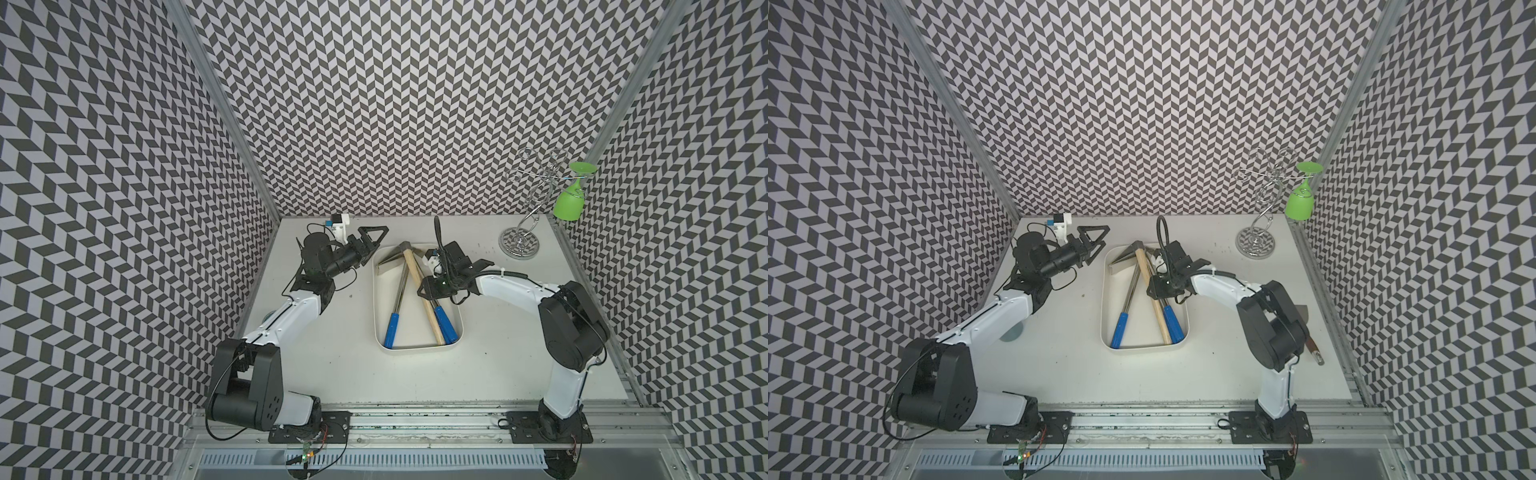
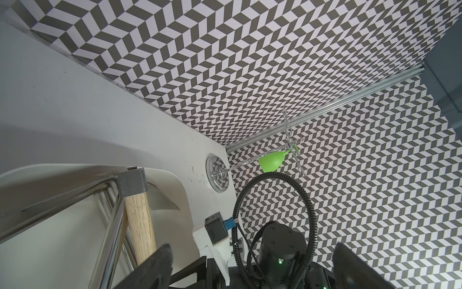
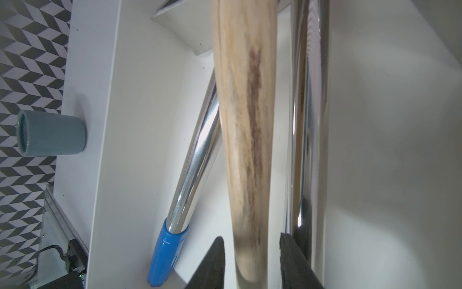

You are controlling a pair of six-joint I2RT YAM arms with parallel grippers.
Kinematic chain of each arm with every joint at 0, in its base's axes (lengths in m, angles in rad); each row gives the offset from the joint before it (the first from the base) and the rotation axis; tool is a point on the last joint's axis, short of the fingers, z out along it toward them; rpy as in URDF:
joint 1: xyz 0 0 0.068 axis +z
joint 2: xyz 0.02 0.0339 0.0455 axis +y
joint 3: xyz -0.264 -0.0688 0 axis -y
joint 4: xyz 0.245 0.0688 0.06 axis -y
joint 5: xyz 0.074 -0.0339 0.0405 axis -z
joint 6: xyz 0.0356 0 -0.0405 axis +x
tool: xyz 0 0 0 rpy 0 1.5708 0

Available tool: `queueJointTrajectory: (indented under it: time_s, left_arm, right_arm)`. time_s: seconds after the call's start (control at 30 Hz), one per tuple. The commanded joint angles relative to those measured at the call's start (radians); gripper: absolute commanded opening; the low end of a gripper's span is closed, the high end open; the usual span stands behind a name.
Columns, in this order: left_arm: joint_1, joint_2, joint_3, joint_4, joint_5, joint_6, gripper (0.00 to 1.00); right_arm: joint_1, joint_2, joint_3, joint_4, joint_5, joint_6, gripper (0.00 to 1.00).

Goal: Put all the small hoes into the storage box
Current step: Place the hoe in the storage box.

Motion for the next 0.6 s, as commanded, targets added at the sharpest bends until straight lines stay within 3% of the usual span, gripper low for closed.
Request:
queueJointTrajectory:
  time_s: [0.0, 0.27, 0.57]
  left_arm:
    - [0.005, 0.003, -0.009, 0.027, 0.012, 0.012, 1.0]
    - [0.003, -0.003, -0.022, 0.026, 0.013, 0.013, 1.0]
    - [0.003, -0.018, -0.04, 0.024, 0.012, 0.017, 0.99]
  right_arm:
    - [0.004, 0.014, 0.039, -0.022, 0.077, -0.01, 0.4]
    - [0.034, 0.078, 0.139, -0.057, 0.149, -0.029, 0.44]
    - [0.045, 0.101, 0.149, -0.069, 0.216, -0.042, 0.43]
